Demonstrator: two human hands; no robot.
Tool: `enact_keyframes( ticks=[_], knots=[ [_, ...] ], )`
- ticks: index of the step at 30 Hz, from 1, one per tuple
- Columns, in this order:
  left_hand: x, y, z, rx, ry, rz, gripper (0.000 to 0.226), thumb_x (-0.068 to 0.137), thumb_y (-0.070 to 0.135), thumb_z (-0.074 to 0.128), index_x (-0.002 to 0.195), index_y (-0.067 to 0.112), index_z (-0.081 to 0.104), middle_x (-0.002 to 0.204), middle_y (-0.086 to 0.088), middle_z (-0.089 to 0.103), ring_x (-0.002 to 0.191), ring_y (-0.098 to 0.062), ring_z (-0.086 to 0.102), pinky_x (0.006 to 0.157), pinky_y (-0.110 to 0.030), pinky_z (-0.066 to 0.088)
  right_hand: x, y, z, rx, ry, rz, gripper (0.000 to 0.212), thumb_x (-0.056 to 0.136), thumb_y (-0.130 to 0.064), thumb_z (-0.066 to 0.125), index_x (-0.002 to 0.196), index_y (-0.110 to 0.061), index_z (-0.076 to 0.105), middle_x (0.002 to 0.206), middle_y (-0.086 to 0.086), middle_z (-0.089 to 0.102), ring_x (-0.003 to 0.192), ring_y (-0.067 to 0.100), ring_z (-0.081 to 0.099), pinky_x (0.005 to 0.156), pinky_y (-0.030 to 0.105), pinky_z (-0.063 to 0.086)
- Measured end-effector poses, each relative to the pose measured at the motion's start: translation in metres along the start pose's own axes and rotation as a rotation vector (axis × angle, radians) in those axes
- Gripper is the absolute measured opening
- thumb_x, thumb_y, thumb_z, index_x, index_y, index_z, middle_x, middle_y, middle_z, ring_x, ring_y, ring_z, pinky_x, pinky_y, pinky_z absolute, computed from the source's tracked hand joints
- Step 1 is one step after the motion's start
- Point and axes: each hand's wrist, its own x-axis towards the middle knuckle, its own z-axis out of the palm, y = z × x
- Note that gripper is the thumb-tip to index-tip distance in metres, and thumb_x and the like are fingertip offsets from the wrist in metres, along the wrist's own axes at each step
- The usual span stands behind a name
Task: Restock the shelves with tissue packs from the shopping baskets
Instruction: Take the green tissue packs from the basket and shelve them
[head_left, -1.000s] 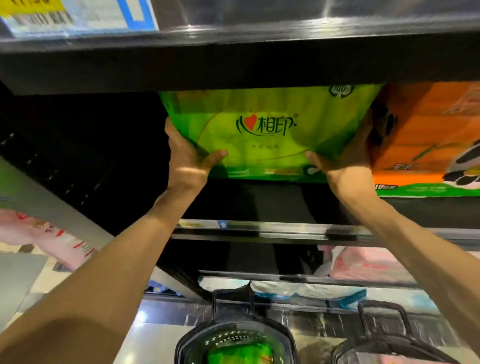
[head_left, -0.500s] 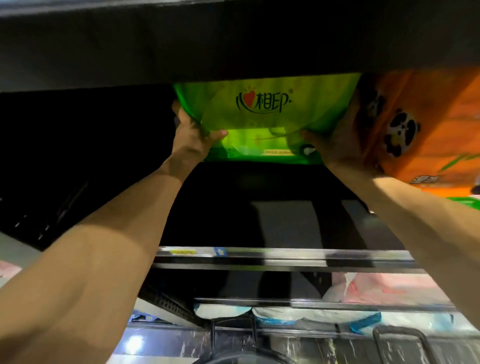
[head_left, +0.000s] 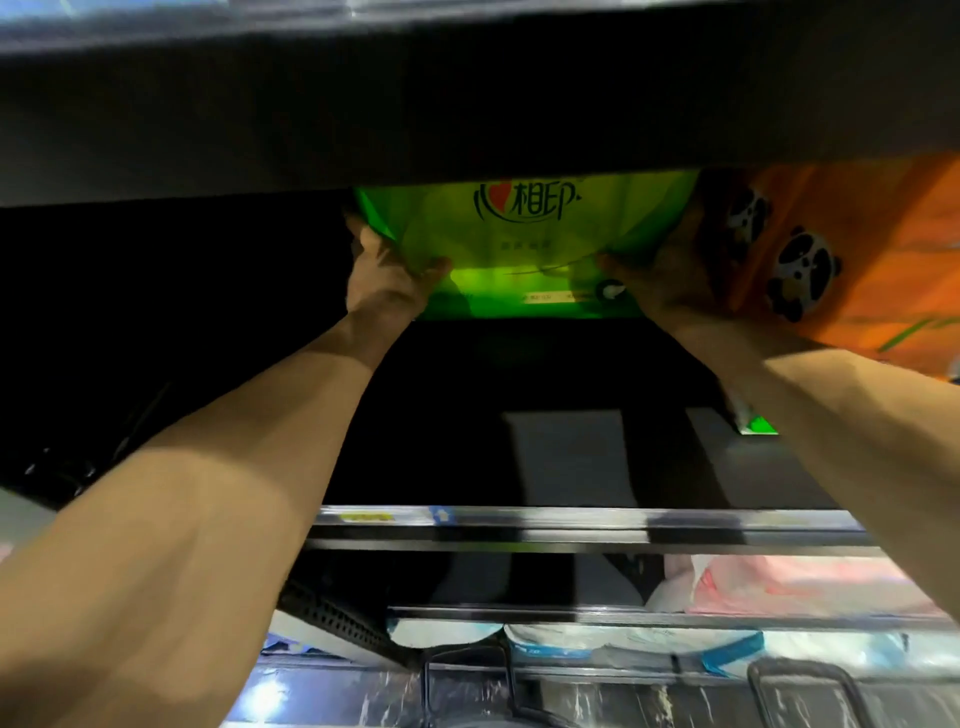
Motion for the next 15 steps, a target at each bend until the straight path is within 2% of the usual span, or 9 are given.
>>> enact_keyframes(
  ticks=[2,3,5,7,10,11,13,14,15],
  knots=[
    [-0.02,0.002,-0.004,0.053,0.059,0.014,0.129,0.083,0.055,0.077,0.16,0.01,-0.016,0.167,-0.012,0.019,0.148,-0.034,0.034,0.115,-0.042,0.035,-0.003,0.001,-0.004,-0.043,-0.056,0.078,0.157,0.045,-0.085,0.063,0.163,-0.01,-0.01,0.17,0.01,0.019,0.155,0.029,0.022,0.125,0.049,0.023],
    [-0.029,-0.001,-0.006,0.072,0.06,0.019,0.126,0.084,0.056,0.075,0.16,0.013,-0.017,0.17,-0.009,0.012,0.15,-0.034,0.03,0.117,-0.045,0.033,-0.011,-0.001,-0.009,-0.063,-0.091,0.089,0.157,0.045,-0.085,0.062,0.163,-0.009,-0.009,0.17,0.011,0.017,0.156,0.03,0.019,0.126,0.049,0.021],
    [-0.047,-0.01,-0.009,0.138,0.033,0.103,0.114,0.089,0.056,0.069,0.162,0.016,-0.009,0.171,-0.007,0.006,0.152,-0.034,0.025,0.121,-0.048,0.03,-0.037,-0.014,-0.018,-0.156,-0.099,0.06,0.145,0.058,-0.074,0.072,0.163,-0.01,-0.004,0.17,0.013,0.013,0.157,0.03,0.014,0.127,0.046,0.017],
    [-0.072,-0.019,-0.014,0.279,0.026,0.272,0.096,0.094,0.053,0.062,0.163,0.013,0.008,0.171,-0.009,0.007,0.155,-0.032,0.016,0.123,-0.048,0.025,-0.066,-0.027,-0.027,-0.242,-0.139,0.025,0.13,0.073,-0.061,0.078,0.164,-0.011,0.001,0.168,0.016,0.014,0.156,0.033,0.015,0.126,0.045,0.019],
    [-0.114,-0.026,-0.024,0.411,-0.049,0.442,0.083,0.099,0.056,0.051,0.164,0.022,0.012,0.171,-0.007,0.01,0.158,-0.028,0.005,0.126,-0.047,0.014,-0.107,-0.039,-0.037,-0.391,-0.207,-0.027,0.112,0.082,-0.052,0.08,0.163,-0.012,0.014,0.165,0.02,0.022,0.152,0.037,0.024,0.122,0.045,0.026],
    [-0.13,-0.028,-0.027,0.417,-0.064,0.476,0.08,0.1,0.056,0.048,0.164,0.025,0.012,0.171,-0.006,0.01,0.158,-0.026,0.004,0.127,-0.047,0.012,-0.123,-0.046,-0.042,-0.427,-0.235,-0.059,0.102,0.084,-0.054,0.077,0.159,-0.008,0.026,0.158,0.024,0.033,0.146,0.04,0.034,0.119,0.047,0.032],
    [-0.163,-0.035,-0.034,0.455,-0.017,0.556,0.074,0.101,0.058,0.043,0.163,0.024,0.019,0.169,-0.007,0.018,0.157,-0.027,0.011,0.126,-0.048,0.016,-0.156,-0.061,-0.052,-0.528,-0.279,-0.117,0.081,0.088,-0.063,0.067,0.135,0.001,0.053,0.125,0.03,0.058,0.12,0.046,0.056,0.102,0.052,0.047],
    [-0.179,-0.041,-0.038,0.498,0.029,0.598,0.072,0.101,0.059,0.04,0.162,0.023,0.023,0.167,-0.008,0.025,0.156,-0.028,0.016,0.124,-0.049,0.021,-0.172,-0.066,-0.056,-0.581,-0.248,-0.174,0.08,0.088,-0.067,0.063,0.129,0.001,0.055,0.111,0.029,0.062,0.108,0.047,0.061,0.093,0.052,0.052],
    [-0.196,-0.047,-0.042,0.534,0.058,0.636,0.071,0.102,0.058,0.037,0.161,0.021,0.026,0.166,-0.009,0.028,0.155,-0.029,0.02,0.123,-0.05,0.024,-0.189,-0.071,-0.06,-0.599,-0.22,-0.243,0.087,0.086,-0.07,0.061,0.137,0.0,0.051,0.111,0.027,0.062,0.106,0.047,0.061,0.09,0.052,0.053]
  ],
)
